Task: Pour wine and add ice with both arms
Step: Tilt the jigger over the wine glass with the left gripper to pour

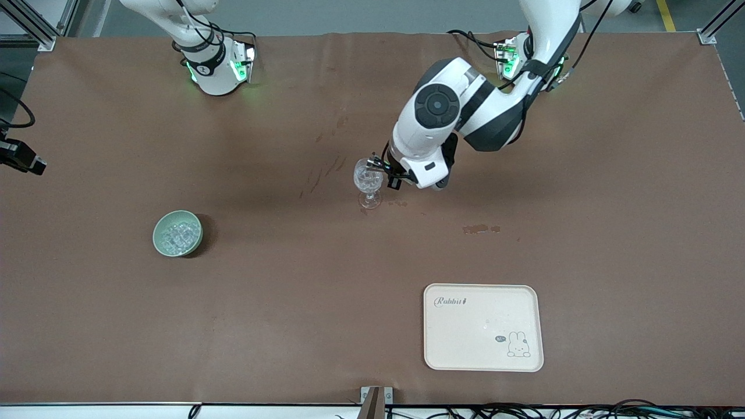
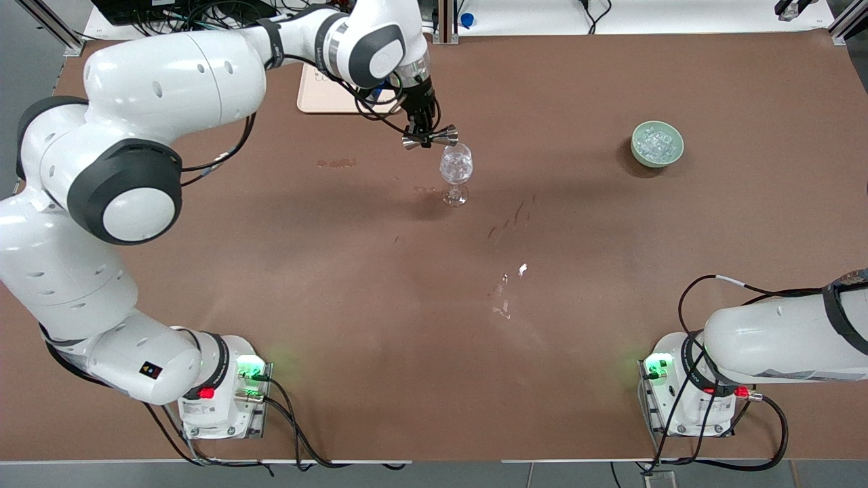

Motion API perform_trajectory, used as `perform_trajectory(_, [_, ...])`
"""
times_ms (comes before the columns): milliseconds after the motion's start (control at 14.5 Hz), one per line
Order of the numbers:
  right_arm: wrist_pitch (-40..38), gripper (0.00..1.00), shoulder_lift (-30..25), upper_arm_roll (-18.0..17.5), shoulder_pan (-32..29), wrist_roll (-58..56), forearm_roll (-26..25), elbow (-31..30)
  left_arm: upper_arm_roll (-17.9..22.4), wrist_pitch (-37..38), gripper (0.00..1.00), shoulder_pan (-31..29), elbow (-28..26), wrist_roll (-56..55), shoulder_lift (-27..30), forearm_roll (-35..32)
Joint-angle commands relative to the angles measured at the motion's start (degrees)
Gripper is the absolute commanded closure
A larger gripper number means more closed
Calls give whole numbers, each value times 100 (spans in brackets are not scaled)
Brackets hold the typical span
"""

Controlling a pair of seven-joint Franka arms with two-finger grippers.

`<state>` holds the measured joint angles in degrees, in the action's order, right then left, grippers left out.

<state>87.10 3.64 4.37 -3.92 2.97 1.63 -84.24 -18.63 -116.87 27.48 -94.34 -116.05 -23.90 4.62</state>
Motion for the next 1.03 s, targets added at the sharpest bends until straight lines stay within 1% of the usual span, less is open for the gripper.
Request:
perform_trajectory(0, [-61,100,23,-24,-39,-68,13,56,26,6,100,196,135,-347,-71,-521])
perform_trajectory(206, [-79,100,23,-24,-39,-77,4,56,26,6,100,258,127,-568,-133,-734])
perform_trajectory(275, [-174,100,23,-24,-39,-86,-5,82,53,6,100,362,127,-620,-133,-743])
perform_trajectory(482, [-281,100,32,-33,-47,-261,-57,118,35,6,100,407,136,-901,-107,-1207])
perform_trajectory(964, [-281,100,32,-33,-39,-279,-57,144,35,85,100,636,153,-1297,-36,-1928])
